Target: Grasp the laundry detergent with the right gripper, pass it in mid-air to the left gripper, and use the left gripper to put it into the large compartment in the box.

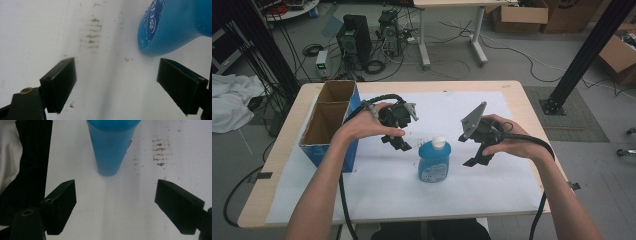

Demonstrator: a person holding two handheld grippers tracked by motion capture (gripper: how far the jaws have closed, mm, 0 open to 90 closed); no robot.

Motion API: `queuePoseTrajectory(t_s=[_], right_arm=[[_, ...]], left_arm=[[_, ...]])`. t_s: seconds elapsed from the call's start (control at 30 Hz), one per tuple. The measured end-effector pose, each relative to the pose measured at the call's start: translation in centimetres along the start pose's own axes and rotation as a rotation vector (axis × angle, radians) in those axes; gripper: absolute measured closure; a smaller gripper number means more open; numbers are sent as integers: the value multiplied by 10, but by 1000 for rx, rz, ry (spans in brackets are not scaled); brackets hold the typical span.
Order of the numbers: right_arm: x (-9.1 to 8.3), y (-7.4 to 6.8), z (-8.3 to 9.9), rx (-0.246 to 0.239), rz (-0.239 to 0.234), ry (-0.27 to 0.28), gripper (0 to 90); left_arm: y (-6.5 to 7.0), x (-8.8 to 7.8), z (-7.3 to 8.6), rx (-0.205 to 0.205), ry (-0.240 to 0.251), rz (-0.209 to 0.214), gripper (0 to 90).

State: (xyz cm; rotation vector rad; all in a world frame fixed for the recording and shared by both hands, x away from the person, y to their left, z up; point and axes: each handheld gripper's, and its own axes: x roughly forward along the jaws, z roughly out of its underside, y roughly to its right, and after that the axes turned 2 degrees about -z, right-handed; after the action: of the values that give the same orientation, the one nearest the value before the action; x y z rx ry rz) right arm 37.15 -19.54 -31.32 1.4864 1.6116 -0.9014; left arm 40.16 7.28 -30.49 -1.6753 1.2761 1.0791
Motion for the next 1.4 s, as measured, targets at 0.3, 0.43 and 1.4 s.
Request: queuePoseTrajectory(t_s=[0.3,0.43,1.4], right_arm=[[21,-3,11,56,-11,147,164],[28,-4,11,63,-11,176,162],[70,-7,1,67,-28,356,164]], left_arm=[[0,1,0,4,5,1,167],[1,1,0,8,-2,0,167],[4,-2,2,2,-3,-11,167]])
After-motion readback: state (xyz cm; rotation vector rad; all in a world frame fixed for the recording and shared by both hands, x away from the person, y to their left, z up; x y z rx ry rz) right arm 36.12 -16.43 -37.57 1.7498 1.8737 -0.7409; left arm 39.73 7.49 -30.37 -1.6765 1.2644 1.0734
